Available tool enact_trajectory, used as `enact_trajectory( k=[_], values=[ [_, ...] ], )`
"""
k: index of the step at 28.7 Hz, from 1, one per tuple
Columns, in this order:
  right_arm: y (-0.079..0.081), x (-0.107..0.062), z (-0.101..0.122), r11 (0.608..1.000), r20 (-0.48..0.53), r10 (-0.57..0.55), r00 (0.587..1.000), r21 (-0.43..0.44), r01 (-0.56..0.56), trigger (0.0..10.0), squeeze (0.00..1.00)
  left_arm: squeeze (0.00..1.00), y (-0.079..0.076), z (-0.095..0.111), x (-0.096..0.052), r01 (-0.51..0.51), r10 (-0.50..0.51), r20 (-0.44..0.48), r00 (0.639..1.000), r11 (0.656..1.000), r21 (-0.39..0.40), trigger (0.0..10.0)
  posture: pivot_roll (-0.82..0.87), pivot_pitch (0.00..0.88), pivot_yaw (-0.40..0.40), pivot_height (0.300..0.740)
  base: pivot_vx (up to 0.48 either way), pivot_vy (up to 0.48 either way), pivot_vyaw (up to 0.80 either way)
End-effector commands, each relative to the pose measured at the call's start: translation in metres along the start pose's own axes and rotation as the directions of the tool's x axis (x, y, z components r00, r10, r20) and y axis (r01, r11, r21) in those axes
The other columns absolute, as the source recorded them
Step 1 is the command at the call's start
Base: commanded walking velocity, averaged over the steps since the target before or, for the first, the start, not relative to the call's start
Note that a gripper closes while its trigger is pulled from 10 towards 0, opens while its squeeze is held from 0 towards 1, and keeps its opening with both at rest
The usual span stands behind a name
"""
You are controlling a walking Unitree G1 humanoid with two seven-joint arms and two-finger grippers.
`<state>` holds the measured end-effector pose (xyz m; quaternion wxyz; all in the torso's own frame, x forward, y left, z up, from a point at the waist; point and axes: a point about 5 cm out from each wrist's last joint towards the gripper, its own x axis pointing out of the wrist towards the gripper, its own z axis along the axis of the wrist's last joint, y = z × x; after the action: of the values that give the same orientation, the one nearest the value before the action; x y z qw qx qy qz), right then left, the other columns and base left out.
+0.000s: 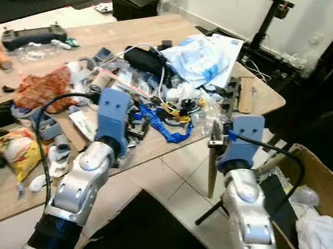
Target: Picking trash to rubbish bin
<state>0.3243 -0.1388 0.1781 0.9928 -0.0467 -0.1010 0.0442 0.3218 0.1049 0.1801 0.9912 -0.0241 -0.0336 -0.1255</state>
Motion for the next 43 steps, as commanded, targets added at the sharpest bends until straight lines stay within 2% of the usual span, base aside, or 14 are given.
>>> enact_trajectory(
  k=[1,5,18,19,30,40,43],
  values=[
    [-0.0062,-0.0025,-0.0024,0.999,-0.004,-0.03,1.0,0.024,0.03,10.0,0.0,0.0,-0.0013,-0.0067,-0.0008,0.005,-0.004,-0.038,0.999,1.0,0.014,10.0,0.02,0.137,0.013,0.74,0.0,0.0,0.0],
    [-0.0066,-0.0023,-0.0021,0.999,-0.004,-0.031,1.0,0.03,0.031,10.0,0.0,0.0,-0.0006,-0.0072,-0.0001,0.001,0.0,-0.046,0.999,1.0,0.03,10.0,0.02,0.142,0.013,0.74,0.0,0.0,0.0],
    [-0.0058,-0.0028,-0.0021,0.999,-0.004,-0.029,1.0,0.041,0.029,10.0,0.0,0.0,0.001,-0.0093,-0.0003,-0.016,0.018,-0.067,0.998,1.0,0.026,10.0,0.02,0.141,0.013,0.74,0.0,-0.48,0.0],
    [-0.0059,-0.0031,-0.0021,0.999,-0.004,-0.029,1.0,0.041,0.029,10.0,0.0,0.0,0.0017,-0.0102,-0.0005,-0.028,0.028,-0.072,0.997,1.0,0.005,10.0,0.02,0.141,0.013,0.74,0.0,0.0,0.0],
    [-0.0069,-0.0034,-0.002,0.999,-0.004,-0.029,1.0,0.044,0.029,10.0,0.0,0.0,0.0039,-0.0103,0.0004,-0.04,0.04,-0.087,0.995,0.999,0.001,10.0,0.02,0.141,0.013,0.74,0.0,0.0,0.0],
    [-0.0061,-0.0036,-0.0017,0.998,-0.002,-0.027,1.0,0.049,0.027,10.0,0.0,0.0,0.0038,-0.0119,0.0006,-0.033,0.031,-0.11,0.993,0.999,-0.017,10.0,0.02,0.14,0.015,0.74,0.0,0.468,0.0],
    [-0.0066,-0.0033,-0.0016,0.998,-0.002,-0.027,1.0,0.051,0.027,10.0,0.0,0.0,0.0048,-0.0106,0.0012,-0.036,0.036,-0.104,0.994,0.999,-0.001,10.0,0.02,0.14,0.015,0.74,0.0,0.0,0.0]
  ],
)
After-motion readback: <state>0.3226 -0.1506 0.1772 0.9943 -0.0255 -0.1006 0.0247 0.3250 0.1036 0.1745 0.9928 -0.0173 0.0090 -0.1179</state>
